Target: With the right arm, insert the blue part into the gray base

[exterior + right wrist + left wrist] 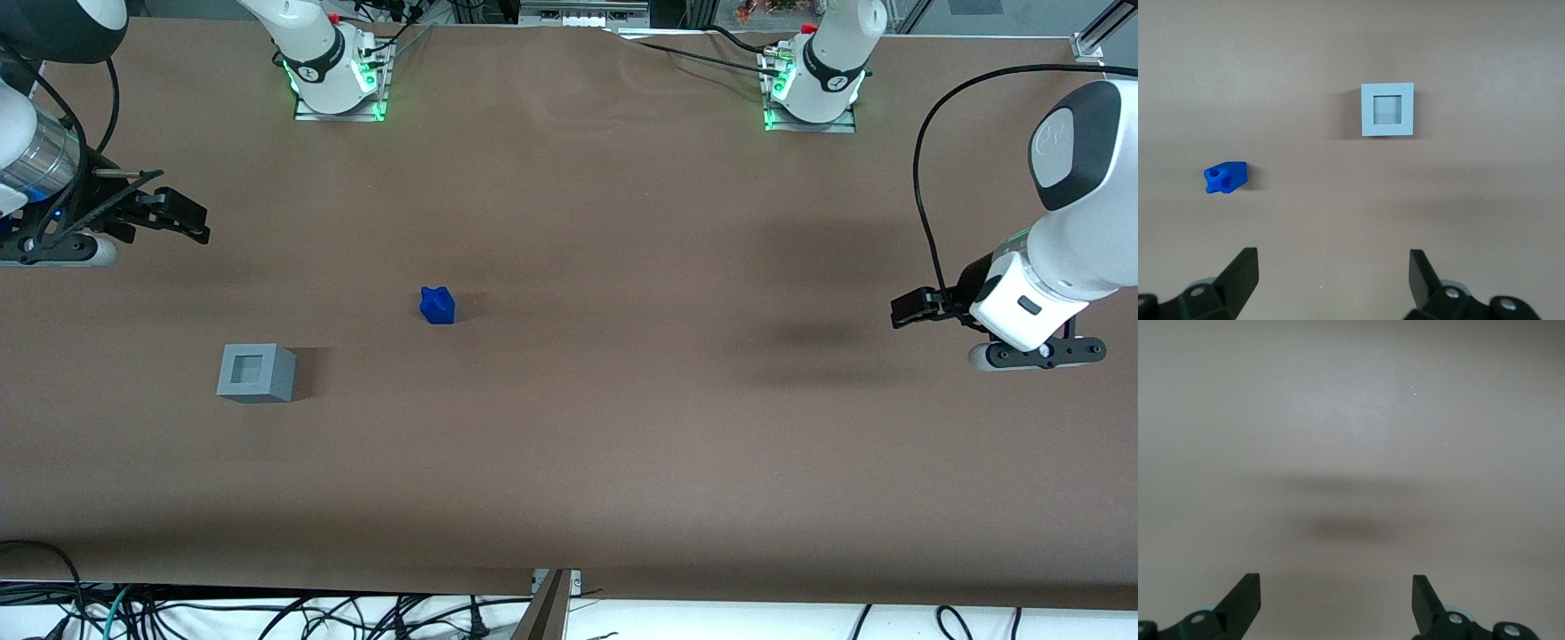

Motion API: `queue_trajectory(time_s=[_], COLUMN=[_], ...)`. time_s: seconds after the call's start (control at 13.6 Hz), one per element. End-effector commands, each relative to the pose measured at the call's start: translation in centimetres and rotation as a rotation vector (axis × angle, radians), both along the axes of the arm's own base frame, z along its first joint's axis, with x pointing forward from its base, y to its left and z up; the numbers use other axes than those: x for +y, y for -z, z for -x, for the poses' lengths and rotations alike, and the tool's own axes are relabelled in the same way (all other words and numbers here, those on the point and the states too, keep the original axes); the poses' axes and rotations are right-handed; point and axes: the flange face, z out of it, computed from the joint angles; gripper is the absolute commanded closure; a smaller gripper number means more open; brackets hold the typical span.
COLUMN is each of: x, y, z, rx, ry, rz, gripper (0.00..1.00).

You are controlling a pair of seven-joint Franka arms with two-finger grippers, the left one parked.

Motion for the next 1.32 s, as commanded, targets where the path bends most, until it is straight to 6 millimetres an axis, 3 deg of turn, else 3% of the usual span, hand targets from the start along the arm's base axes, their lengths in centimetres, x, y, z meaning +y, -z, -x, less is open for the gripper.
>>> queue_trajectory(time_s=[0.0, 0.29, 0.73, 0.88, 1.1, 1.25], x=[0.2, 1.1, 4.9, 8.5, 14.3, 17.6], y=[-0.4, -0.4, 0.2, 0.6, 2.9, 5.5], z=[-0.2, -0.1, 0.2, 0.7, 0.8, 0.9], rx=[0.002, 0.004, 0.016, 0.022, 0.023, 0.04], ry=[-0.004, -0.018, -0.084, -0.131, -0.124, -0.084], rz=[0.0, -0.002, -0.001, 0.001, 0.004, 0.013], gripper=[0.0, 0.0, 0.0, 0.0, 0.0, 0.0])
